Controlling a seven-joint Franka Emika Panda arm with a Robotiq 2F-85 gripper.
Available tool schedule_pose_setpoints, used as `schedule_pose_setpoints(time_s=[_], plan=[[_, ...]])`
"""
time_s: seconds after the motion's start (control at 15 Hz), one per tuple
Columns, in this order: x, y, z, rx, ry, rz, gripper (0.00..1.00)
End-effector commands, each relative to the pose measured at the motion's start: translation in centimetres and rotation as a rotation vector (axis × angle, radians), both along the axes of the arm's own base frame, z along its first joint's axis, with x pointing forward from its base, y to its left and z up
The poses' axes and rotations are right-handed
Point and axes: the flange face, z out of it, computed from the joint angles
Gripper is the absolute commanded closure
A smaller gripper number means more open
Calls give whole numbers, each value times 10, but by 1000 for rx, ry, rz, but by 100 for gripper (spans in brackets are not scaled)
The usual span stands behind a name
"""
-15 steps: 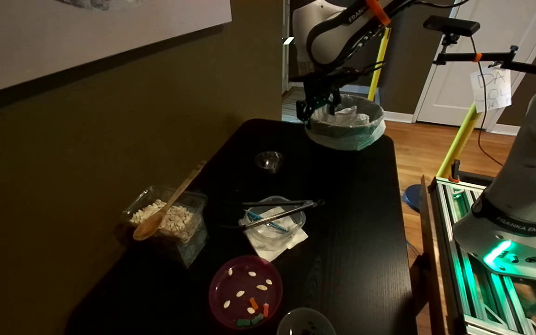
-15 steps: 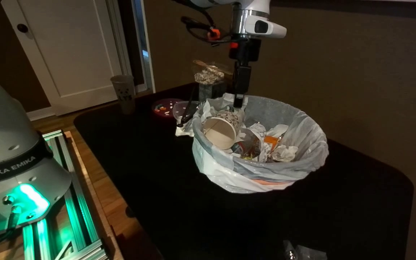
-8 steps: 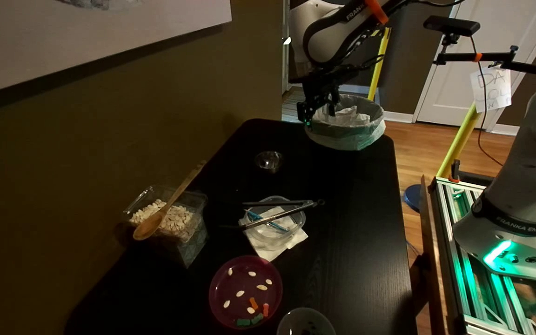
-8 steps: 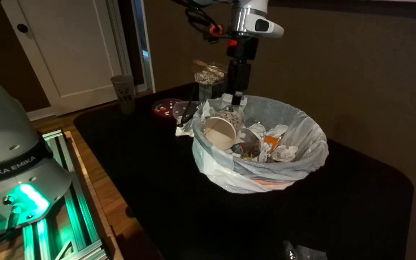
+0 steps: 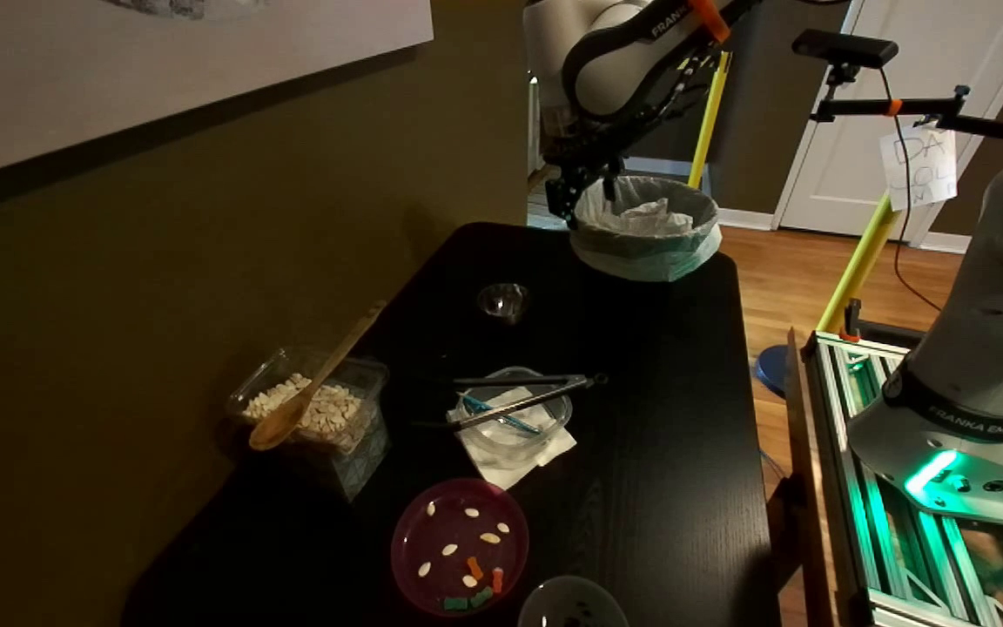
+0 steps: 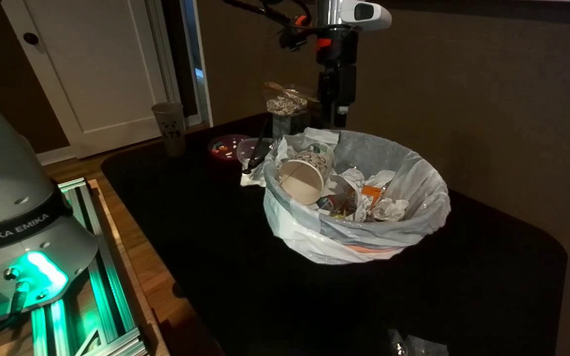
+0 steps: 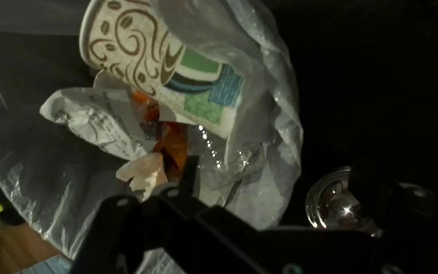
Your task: Move the black bin closer to the wall
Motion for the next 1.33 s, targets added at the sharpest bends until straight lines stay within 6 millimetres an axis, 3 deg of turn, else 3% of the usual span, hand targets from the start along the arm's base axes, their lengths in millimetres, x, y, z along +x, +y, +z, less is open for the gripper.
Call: schedule_pose_setpoints(time_s=[0.0, 0.93, 1.13, 1.27], plan=[[9, 7, 9, -28, -16, 13, 0], [29, 2, -27, 23, 18, -62, 0], [32, -4, -35, 36, 31, -83, 9], [35, -11, -37, 51, 33, -101, 27]])
